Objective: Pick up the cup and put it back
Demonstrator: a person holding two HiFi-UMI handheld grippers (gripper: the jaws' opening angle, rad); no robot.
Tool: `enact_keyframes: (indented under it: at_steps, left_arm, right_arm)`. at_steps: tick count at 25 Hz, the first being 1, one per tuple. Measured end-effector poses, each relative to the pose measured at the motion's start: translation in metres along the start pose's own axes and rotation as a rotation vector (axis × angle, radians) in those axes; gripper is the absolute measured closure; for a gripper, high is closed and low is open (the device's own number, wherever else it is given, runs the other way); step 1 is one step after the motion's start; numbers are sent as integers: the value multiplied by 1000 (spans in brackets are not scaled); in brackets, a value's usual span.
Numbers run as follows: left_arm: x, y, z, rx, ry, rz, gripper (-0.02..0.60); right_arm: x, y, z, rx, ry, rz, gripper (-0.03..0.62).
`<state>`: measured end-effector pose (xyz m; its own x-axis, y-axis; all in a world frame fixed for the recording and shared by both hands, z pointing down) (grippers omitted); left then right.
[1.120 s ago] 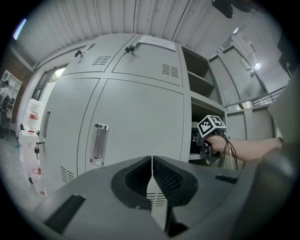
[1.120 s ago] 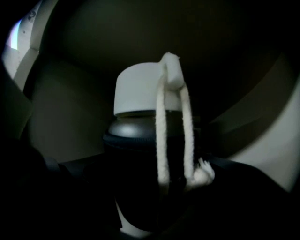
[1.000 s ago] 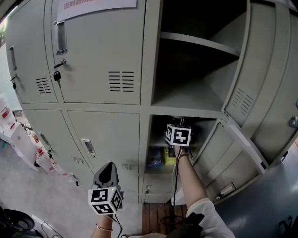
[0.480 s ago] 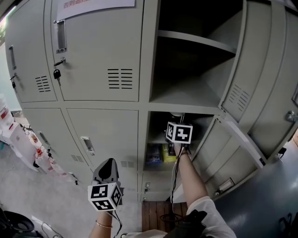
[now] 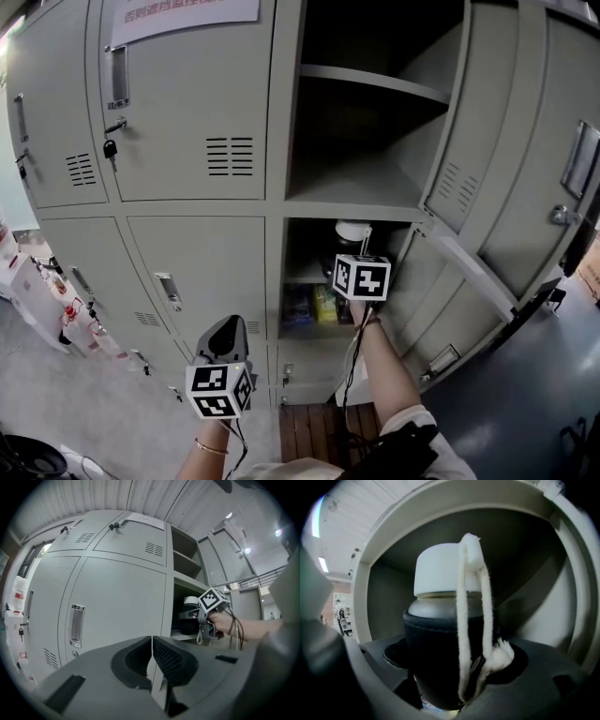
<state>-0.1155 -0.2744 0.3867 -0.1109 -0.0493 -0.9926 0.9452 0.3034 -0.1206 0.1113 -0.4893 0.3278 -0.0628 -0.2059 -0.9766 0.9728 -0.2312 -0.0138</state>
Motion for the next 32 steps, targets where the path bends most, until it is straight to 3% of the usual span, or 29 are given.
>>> enact_keyframes:
  at_steps: [15,32]
  left_arm:
    - [7,52,26,-153,10,26,569]
    - [4,80,62,-164,-6,34,569]
  right_arm:
    - [-19,19,-107,7,23,-17,175]
    - [-87,29,-174,17,-17,-7,175]
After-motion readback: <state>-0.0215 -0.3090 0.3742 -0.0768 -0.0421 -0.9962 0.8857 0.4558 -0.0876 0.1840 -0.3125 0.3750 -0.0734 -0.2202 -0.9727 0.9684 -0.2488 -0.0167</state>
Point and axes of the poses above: the fingertips, and each gripper's own axes: z forward along the fingers, y to its right, x out of its top, the point moved 8 cm from there along -z, backward along the fingers, and after that the axes turned 12 degrees about -x, right-handed, at the moved point
